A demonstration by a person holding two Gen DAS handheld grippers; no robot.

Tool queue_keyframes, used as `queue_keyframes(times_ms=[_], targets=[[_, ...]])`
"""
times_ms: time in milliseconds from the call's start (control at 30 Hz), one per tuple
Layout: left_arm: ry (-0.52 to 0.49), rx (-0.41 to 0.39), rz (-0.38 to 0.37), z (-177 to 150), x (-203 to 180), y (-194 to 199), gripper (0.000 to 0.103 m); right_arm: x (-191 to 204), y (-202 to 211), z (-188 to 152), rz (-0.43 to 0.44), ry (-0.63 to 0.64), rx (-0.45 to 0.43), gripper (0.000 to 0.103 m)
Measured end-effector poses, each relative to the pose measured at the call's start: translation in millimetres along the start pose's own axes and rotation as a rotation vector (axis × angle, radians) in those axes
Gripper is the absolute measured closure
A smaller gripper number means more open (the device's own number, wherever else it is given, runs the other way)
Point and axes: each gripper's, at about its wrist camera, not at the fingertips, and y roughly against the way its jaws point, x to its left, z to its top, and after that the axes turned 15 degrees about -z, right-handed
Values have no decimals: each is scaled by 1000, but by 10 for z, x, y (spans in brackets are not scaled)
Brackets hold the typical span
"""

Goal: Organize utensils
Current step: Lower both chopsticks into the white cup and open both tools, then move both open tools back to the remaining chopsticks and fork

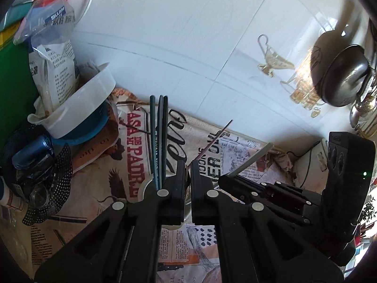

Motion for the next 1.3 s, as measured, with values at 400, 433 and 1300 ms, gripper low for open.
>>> queue_keyframes(times_ms=[400,433,1300], targets=[[-50,31,105,127,9,-244,101,-65,-242,125,-1,-3,38,95],[-66,29,112,141,-20,-237,101,-79,-250,129,-5,-7,42,95],[-290,-8,117,-211,-771,332,49,-567,910,-298,-215,-124,-154,57]])
